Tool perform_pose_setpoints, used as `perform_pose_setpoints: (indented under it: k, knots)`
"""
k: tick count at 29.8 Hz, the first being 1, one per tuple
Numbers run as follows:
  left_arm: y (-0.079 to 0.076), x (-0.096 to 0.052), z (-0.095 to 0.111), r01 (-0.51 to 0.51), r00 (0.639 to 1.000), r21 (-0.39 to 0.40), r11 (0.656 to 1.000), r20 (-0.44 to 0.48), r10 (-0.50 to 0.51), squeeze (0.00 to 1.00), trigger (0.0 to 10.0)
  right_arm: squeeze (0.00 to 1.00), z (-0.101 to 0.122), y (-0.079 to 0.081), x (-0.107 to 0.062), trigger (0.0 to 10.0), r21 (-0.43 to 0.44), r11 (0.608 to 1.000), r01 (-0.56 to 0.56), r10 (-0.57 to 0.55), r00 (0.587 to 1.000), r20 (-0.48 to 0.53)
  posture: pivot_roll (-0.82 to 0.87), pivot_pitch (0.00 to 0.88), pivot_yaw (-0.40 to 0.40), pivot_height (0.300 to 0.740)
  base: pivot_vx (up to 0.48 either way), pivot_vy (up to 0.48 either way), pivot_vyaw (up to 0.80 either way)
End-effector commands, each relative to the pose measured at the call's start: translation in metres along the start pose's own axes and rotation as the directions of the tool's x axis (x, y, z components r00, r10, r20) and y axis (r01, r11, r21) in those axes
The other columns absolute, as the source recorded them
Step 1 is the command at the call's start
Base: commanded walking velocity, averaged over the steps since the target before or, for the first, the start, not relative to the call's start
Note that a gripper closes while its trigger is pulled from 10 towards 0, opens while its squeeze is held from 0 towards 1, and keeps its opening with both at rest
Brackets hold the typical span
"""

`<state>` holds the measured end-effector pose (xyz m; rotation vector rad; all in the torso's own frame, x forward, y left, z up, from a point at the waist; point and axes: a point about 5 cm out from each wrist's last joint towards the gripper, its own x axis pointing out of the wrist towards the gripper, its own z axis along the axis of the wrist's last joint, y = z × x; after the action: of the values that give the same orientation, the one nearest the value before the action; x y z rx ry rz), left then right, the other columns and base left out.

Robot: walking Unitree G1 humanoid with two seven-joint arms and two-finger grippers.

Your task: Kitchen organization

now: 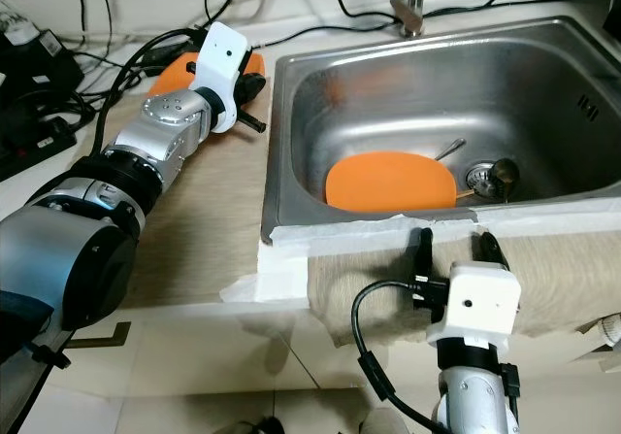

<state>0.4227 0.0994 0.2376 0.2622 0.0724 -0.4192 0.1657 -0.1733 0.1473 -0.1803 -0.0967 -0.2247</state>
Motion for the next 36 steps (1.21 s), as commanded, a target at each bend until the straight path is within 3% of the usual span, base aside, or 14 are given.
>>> perform_pose_setpoints:
  k: [1, 3, 4, 5, 8, 9, 23, 28, 33, 36]
  knots:
    - [0.011, -0.003, 0.001, -0.045, 0.999, -0.019, 0.999, 0.003, 0.045, 0.00, 10.0, 0.00, -0.025, -0.004, -0.005, 10.0, -0.056, 0.998, 0.003, -0.012, 0.988, -0.156, -0.43, 0.148, 0.203, 0.732, 0.000, 0.000, 0.00]
    - [0.011, -0.003, 0.001, -0.045, 0.999, -0.019, 0.999, 0.003, 0.045, 0.00, 10.0, 0.00, -0.025, -0.004, -0.005, 10.0, -0.056, 0.998, 0.003, -0.012, 0.988, -0.156, -0.43, 0.148, 0.203, 0.732, 0.000, 0.000, 0.00]
    - [0.011, -0.003, -0.001, -0.050, 0.999, -0.040, 0.998, 0.016, 0.050, 0.00, 10.0, 0.00, -0.011, -0.005, 0.003, 10.0, -0.080, 0.997, 0.006, -0.011, 0.998, -0.066, -0.42, 0.128, 0.198, 0.732, 0.000, 0.000, 0.00]
    - [0.011, -0.003, -0.001, -0.050, 0.999, -0.040, 0.998, 0.016, 0.050, 0.00, 10.0, 0.00, -0.011, -0.005, 0.003, 10.0, -0.080, 0.997, 0.006, -0.011, 0.998, -0.066, -0.42, 0.128, 0.198, 0.732, 0.000, 0.000, 0.00]
    - [0.008, -0.004, -0.008, -0.045, 0.999, -0.058, 0.997, 0.014, 0.046, 0.00, 10.0, 0.00, 0.024, -0.009, 0.020, 10.0, -0.108, 0.994, -0.019, 0.032, 0.992, 0.121, -0.41, 0.096, 0.181, 0.732, 0.000, 0.000, 0.00]
    - [0.008, -0.004, -0.009, -0.047, 0.999, -0.059, 0.997, 0.012, 0.048, 0.00, 10.0, 0.00, 0.027, -0.010, 0.022, 10.0, -0.108, 0.994, -0.021, 0.035, 0.990, 0.134, -0.41, 0.089, 0.177, 0.732, 0.000, 0.000, 0.00]
    - [0.029, -0.009, -0.003, -0.134, 0.991, -0.043, 0.990, 0.005, 0.134, 0.00, 10.0, 0.00, 0.038, -0.005, 0.014, 10.0, -0.054, 0.991, -0.124, 0.129, 0.985, 0.115, -0.42, 0.051, 0.146, 0.732, 0.000, 0.000, 0.00]
    - [0.048, -0.016, 0.007, -0.207, 0.978, -0.029, 0.978, 0.019, 0.208, 0.00, 10.0, 0.00, 0.038, -0.014, 0.001, 10.0, -0.079, 0.984, -0.160, 0.166, 0.984, 0.072, -0.43, 0.055, 0.146, 0.732, 0.000, 0.000, 0.00]
    - [0.051, -0.017, 0.010, -0.214, 0.976, -0.016, 0.977, 0.020, 0.215, 0.00, 10.0, 0.00, 0.039, -0.016, -0.004, 10.0, -0.084, 0.983, -0.162, 0.168, 0.984, 0.060, -0.44, 0.060, 0.151, 0.732, 0.000, 0.000, 0.00]
    - [0.053, -0.018, 0.004, -0.226, 0.974, 0.011, 0.974, -0.016, 0.226, 0.00, 10.0, 0.00, 0.045, -0.019, -0.016, 10.0, -0.095, 0.982, -0.162, 0.167, 0.985, 0.044, -0.47, 0.075, 0.154, 0.732, 0.000, 0.000, 0.00]
